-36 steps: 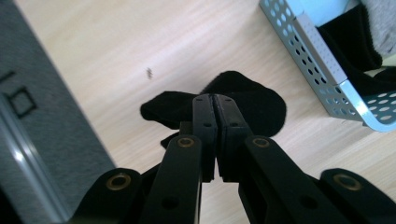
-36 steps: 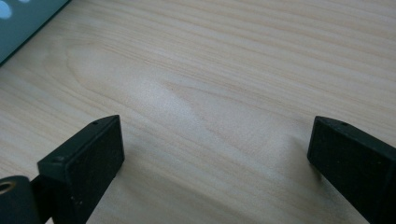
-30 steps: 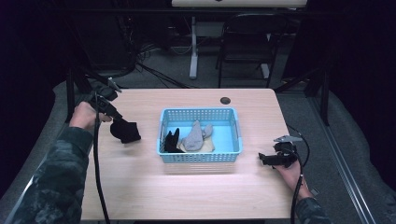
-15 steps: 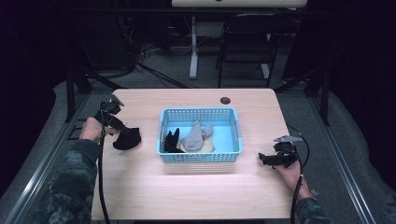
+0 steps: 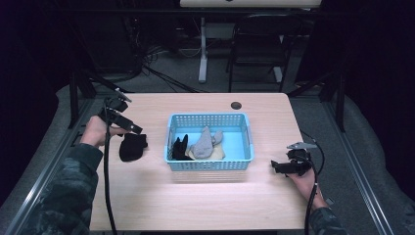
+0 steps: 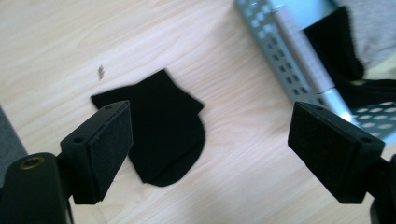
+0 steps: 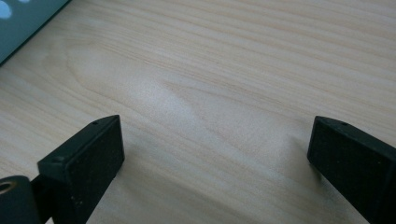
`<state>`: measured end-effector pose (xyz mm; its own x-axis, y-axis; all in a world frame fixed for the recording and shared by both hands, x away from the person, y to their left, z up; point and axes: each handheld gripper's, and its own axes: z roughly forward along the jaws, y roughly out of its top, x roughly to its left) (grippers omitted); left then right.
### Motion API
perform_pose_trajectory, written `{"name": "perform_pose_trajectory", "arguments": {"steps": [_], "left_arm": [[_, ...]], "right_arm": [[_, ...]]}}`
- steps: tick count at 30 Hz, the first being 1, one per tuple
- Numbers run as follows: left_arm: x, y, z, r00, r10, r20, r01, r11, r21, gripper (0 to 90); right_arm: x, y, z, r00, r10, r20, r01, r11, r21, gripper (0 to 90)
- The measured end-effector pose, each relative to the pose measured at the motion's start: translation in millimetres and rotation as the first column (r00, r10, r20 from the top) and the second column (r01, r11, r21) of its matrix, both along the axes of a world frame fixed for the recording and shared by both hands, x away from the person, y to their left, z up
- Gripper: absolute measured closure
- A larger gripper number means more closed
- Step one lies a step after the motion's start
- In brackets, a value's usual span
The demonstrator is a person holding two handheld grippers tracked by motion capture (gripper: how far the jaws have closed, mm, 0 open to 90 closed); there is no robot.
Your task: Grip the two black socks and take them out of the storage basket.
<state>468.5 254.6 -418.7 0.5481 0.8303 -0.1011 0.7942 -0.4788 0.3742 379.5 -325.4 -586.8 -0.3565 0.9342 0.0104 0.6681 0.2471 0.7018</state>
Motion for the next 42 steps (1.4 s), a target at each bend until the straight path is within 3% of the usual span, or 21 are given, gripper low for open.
{"name": "perform_pose_trajectory", "arguments": {"steps": [6,15,19,29,34,42], "left_arm": [[-2.1,-28.9,9.0,0.9978,-0.062,0.021,0.062,0.9981,0.002,14.0],[-4.2,-65.6,6.4,0.9907,-0.135,0.012,0.135,0.9908,0.006,14.8],[-4.1,-88.2,0.3,0.9859,-0.167,-0.012,0.167,0.9859,0.003,15.3],[-1.7,-126.4,-15.9,0.9725,-0.225,-0.061,0.226,0.9739,0.018,17.2],[0.7,-138.8,-32.7,0.9699,-0.219,-0.107,0.222,0.9747,0.022,18.3],[6.9,-151.0,-52.9,0.9694,-0.196,-0.148,0.204,0.9780,0.043,19.6]], "right_arm": [[-0.2,-0.1,0.1,1.0000,0.000,-0.002,0.000,1.000,0.001,3.2],[-0.2,-0.2,0.1,1.0000,0.001,-0.002,-0.001,1.000,0.001,3.2],[-0.2,-0.2,0.0,1.0000,0.001,-0.002,-0.001,1.000,0.001,3.2],[-0.2,-0.3,0.1,1.0000,0.001,-0.002,-0.001,1.000,0.001,3.2],[-0.2,-0.3,0.1,1.0000,0.001,-0.002,-0.001,1.000,0.000,3.2],[-0.4,-0.3,0.1,1.0000,0.001,-0.002,-0.001,1.000,0.000,3.3]]}}
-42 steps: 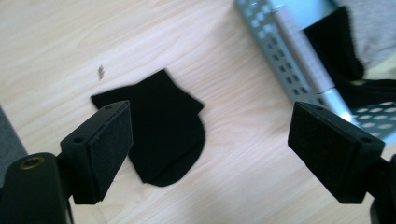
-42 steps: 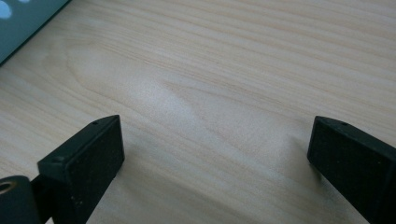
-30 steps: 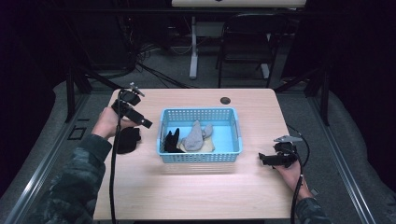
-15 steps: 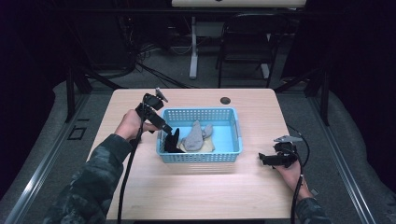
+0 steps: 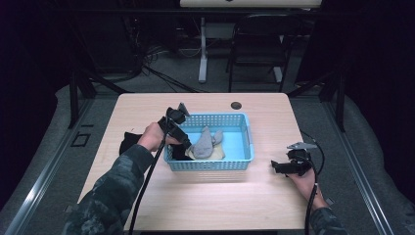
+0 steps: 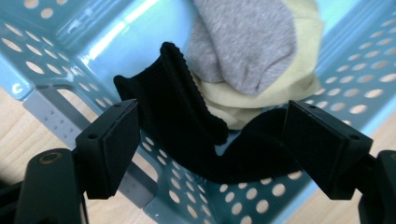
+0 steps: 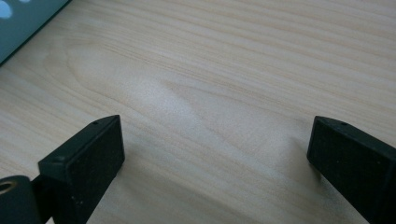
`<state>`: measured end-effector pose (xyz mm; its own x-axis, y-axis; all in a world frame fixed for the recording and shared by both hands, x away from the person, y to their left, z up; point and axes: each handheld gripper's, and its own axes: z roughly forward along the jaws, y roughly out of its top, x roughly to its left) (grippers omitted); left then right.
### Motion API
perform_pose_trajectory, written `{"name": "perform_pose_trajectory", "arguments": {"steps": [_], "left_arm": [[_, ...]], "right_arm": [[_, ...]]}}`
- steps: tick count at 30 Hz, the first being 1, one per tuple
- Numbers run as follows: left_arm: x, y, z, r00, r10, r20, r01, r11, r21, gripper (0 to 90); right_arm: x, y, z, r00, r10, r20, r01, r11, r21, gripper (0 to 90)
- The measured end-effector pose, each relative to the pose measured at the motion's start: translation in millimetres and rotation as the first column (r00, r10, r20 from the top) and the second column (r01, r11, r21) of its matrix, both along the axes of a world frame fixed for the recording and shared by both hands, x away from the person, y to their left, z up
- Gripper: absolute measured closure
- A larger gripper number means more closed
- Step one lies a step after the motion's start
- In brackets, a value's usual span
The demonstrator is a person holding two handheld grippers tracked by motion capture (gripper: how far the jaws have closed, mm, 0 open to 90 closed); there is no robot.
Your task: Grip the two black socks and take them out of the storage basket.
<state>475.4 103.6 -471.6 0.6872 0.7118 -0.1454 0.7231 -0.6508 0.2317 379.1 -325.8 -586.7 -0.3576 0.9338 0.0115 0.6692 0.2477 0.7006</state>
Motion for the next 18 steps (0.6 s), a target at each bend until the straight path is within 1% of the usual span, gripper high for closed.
{"name": "perform_pose_trajectory", "arguments": {"steps": [2,6,7,10,12,13,16,17,18], "left_arm": [[2.5,0.6,-3.7,0.9998,0.016,-0.011,-0.016,0.9998,0.009,20.1],[6.5,2.5,-9.8,0.9993,0.028,-0.025,-0.028,0.9994,0.021,21.2],[7.3,2.7,-11.3,0.9992,0.028,-0.028,-0.028,0.9993,0.027,21.3],[7.9,2.6,-15.4,0.9989,0.029,-0.038,-0.028,0.9992,0.027,23.5],[7.9,2.0,-16.6,0.9987,0.031,-0.041,-0.029,0.9992,0.028,23.4],[7.9,0.1,-18.8,0.9986,0.027,-0.046,-0.026,0.9990,0.038,23.5],[7.8,-1.9,-21.7,0.9984,0.026,-0.050,-0.024,0.9988,0.043,24.9],[7.7,-2.7,-22.9,0.9983,0.027,-0.052,-0.024,0.9985,0.049,25.7],[7.7,-4.2,-24.5,0.9980,0.021,-0.060,-0.017,0.9976,0.067,26.9]], "right_arm": [[0.0,-0.1,0.1,1.0000,-0.001,0.000,0.001,1.000,-0.003,3.3],[0.0,-0.1,0.0,1.0000,-0.001,0.000,0.001,1.000,-0.003,3.3],[0.1,-0.2,0.0,1.0000,0.000,0.000,0.000,1.000,-0.004,3.3],[0.1,-0.1,0.0,1.0000,0.002,0.000,-0.002,1.000,-0.001,3.3],[0.1,-0.1,0.0,1.0000,0.002,0.000,-0.002,1.000,0.000,3.3],[0.1,-0.2,0.0,1.0000,0.001,0.000,-0.001,1.000,-0.004,3.3],[0.1,-0.1,0.0,1.0000,0.002,0.000,-0.002,1.000,0.001,3.3],[0.1,-0.1,0.0,1.0000,0.002,0.000,-0.002,1.000,0.001,3.3],[0.2,-0.2,0.0,1.0000,0.001,0.000,-0.001,1.000,-0.003,3.3]]}}
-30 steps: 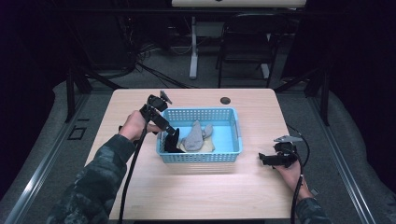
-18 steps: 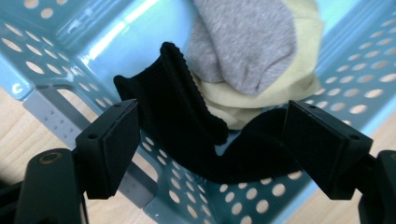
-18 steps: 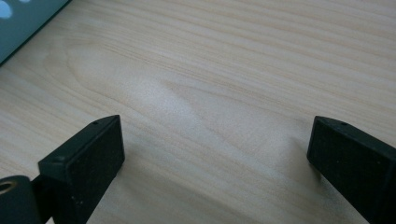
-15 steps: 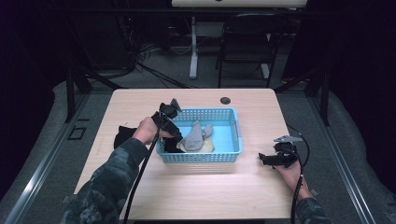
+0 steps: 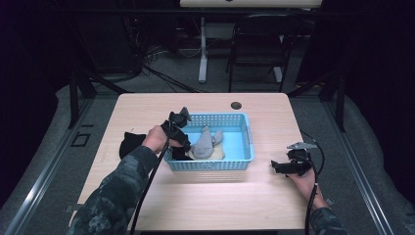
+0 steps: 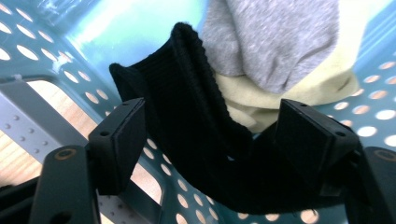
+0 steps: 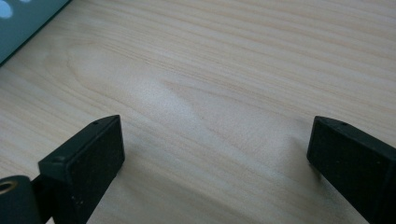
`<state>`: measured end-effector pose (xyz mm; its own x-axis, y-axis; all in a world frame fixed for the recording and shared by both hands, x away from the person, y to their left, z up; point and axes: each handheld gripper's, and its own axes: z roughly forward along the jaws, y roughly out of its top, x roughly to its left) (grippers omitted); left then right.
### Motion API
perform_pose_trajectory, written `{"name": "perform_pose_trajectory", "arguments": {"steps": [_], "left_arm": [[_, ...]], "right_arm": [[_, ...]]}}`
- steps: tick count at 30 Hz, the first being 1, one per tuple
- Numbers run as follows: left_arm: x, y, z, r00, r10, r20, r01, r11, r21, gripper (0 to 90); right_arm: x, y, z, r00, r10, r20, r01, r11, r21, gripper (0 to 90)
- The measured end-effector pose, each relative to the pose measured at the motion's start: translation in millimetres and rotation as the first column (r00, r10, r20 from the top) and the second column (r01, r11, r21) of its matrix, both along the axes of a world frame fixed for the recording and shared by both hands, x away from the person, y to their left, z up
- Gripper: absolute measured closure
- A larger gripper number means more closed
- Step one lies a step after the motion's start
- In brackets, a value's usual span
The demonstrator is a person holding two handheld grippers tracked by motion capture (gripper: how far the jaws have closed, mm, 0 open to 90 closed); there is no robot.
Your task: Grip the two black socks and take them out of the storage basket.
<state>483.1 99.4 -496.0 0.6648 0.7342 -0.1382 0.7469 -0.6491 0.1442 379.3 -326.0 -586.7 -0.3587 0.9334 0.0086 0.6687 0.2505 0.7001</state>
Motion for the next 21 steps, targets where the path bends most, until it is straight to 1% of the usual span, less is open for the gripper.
{"name": "perform_pose_trajectory", "arguments": {"steps": [2,3,5,6,7,9,10,11,12,14,15,16,19,21], "left_arm": [[-0.2,-0.7,-0.7,1.0000,0.003,-0.003,-0.003,1.0000,0.001,29.8],[-0.4,-2.3,-2.0,1.0000,0.008,-0.003,-0.008,0.9999,0.015,31.9],[-0.5,-2.9,-2.8,0.9999,0.011,-0.001,-0.011,0.9998,0.018,35.9],[-0.4,-3.5,-3.4,0.9999,0.011,0.001,-0.011,0.9996,0.026,37.3],[-1.1,-5.7,-5.7,1.0000,0.008,0.003,-0.008,0.9990,0.045,38.9],[-1.5,-7.2,-7.0,1.0000,0.001,-0.006,-0.001,0.9989,0.046,44.5],[-1.8,-8.0,-7.5,1.0000,-0.001,-0.004,0.001,0.9986,0.053,47.9],[-1.8,-8.0,-7.5,1.0000,-0.001,-0.004,0.001,0.9986,0.053,50.8],[-3.0,-9.7,-7.4,0.9998,-0.016,-0.009,0.016,0.9984,0.054,56.6],[-3.5,-10.4,-7.5,0.9997,-0.021,-0.010,0.022,0.9983,0.054,63.4],[-4.2,-11.0,-7.3,0.9995,-0.029,-0.010,0.030,0.9983,0.051,63.4],[-4.8,-11.6,-7.0,0.9994,-0.032,-0.010,0.033,0.9982,0.051,71.4],[-5.5,-11.3,-4.0,0.9988,-0.047,-0.012,0.047,0.9979,0.043,77.6],[-5.8,-10.3,-2.3,0.9987,-0.050,-0.009,0.050,0.9981,0.036,79.4]], "right_arm": [[0.0,0.1,0.0,1.0000,0.001,0.000,-0.001,1.000,0.004,3.3],[0.0,0.0,0.0,1.0000,0.001,0.000,-0.001,1.000,0.000,3.3],[0.0,0.0,0.0,1.0000,0.002,0.000,-0.002,1.000,0.003,3.3],[0.0,0.0,0.0,1.0000,0.002,0.000,-0.002,1.000,0.003,3.4],[0.0,0.0,0.0,1.0000,0.002,0.000,-0.002,1.000,0.004,3.4],[0.0,0.0,0.0,1.0000,0.002,0.000,-0.002,1.000,0.003,3.4],[0.0,0.0,0.0,1.0000,0.002,0.000,-0.002,1.000,0.003,3.4],[0.0,0.0,0.0,1.0000,0.001,0.000,-0.001,1.000,0.003,3.4],[0.0,0.0,0.0,1.0000,0.002,0.000,-0.002,1.000,0.004,3.4],[0.0,0.0,0.0,1.0000,0.002,0.000,-0.002,1.000,0.004,3.4],[0.0,0.0,0.0,1.0000,0.002,0.000,-0.002,1.000,0.004,3.4],[-0.1,0.0,0.0,1.0000,0.002,0.000,-0.002,1.000,0.003,3.4],[-0.1,0.0,0.0,1.0000,0.002,0.000,-0.002,1.000,0.003,3.4],[-0.1,-0.1,0.1,1.0000,0.001,0.000,-0.001,1.000,0.000,3.4]]}}
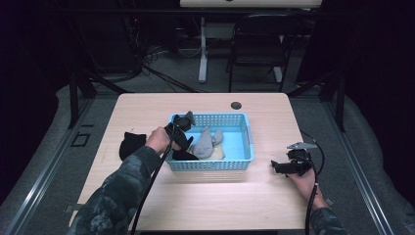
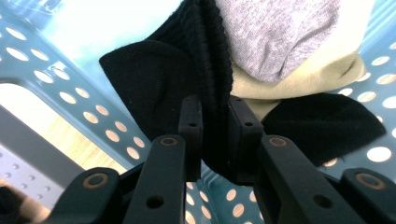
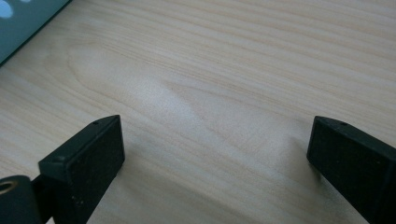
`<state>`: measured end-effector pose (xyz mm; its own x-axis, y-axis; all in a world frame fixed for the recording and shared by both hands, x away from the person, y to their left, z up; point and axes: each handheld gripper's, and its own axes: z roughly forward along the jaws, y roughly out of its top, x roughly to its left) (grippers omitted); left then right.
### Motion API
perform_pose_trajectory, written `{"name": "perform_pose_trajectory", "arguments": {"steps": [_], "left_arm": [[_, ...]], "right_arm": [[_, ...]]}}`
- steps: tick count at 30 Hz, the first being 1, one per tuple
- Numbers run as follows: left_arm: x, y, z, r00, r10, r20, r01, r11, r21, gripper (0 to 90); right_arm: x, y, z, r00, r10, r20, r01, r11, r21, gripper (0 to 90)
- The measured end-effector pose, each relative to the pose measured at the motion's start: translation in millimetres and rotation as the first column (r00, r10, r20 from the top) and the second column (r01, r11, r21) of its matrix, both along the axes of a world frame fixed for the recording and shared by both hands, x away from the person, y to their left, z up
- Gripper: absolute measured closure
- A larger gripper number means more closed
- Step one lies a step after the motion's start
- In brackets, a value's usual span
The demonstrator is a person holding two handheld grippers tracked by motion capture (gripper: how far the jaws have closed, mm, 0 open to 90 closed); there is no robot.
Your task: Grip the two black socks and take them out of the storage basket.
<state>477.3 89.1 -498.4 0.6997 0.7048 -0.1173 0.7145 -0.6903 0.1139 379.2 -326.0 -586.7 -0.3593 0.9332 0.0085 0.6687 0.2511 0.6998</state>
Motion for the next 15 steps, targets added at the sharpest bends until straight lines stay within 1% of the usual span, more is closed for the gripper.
{"name": "perform_pose_trajectory", "arguments": {"steps": [7,8,9,10,11,13,14,15], "left_arm": [[-1.0,3.3,6.7,1.0000,-0.005,0.004,0.005,0.9997,-0.023,81.0],[-1.3,4.2,11.3,0.9999,-0.007,0.012,0.007,0.9996,-0.027,81.2],[-1.3,4.2,11.3,0.9999,-0.007,0.012,0.007,0.9996,-0.027,81.3],[-1.2,5.6,16.4,0.9997,-0.007,0.024,0.008,0.9992,-0.039,81.3],[-1.2,5.6,16.4,0.9997,-0.007,0.024,0.008,0.9992,-0.039,81.4],[-0.9,7.0,25.3,0.9992,-0.019,0.036,0.020,0.9990,-0.039,81.5],[-0.9,7.0,25.3,0.9992,-0.019,0.036,0.020,0.9990,-0.039,81.4],[-0.9,7.4,31.7,0.9987,-0.018,0.047,0.020,0.9986,-0.049,81.5]], "right_arm": [[0.0,0.1,0.0,1.0000,0.001,0.000,-0.001,1.000,0.003,3.4],[0.0,0.0,0.0,1.0000,0.000,0.000,0.000,1.000,0.000,3.4],[0.0,0.0,0.0,1.0000,0.000,0.000,0.000,1.000,0.000,3.4],[0.0,0.1,0.0,1.0000,0.001,0.000,-0.001,1.000,0.003,3.4],[0.0,0.1,0.0,1.0000,0.001,0.000,-0.001,1.000,0.004,3.4],[0.0,0.0,0.0,1.0000,0.001,0.000,-0.001,1.000,0.002,3.4],[0.0,0.1,0.0,1.0000,0.001,0.000,-0.001,1.000,0.003,3.4],[0.0,0.0,0.0,1.0000,0.001,0.000,-0.001,1.000,0.003,3.4]]}}
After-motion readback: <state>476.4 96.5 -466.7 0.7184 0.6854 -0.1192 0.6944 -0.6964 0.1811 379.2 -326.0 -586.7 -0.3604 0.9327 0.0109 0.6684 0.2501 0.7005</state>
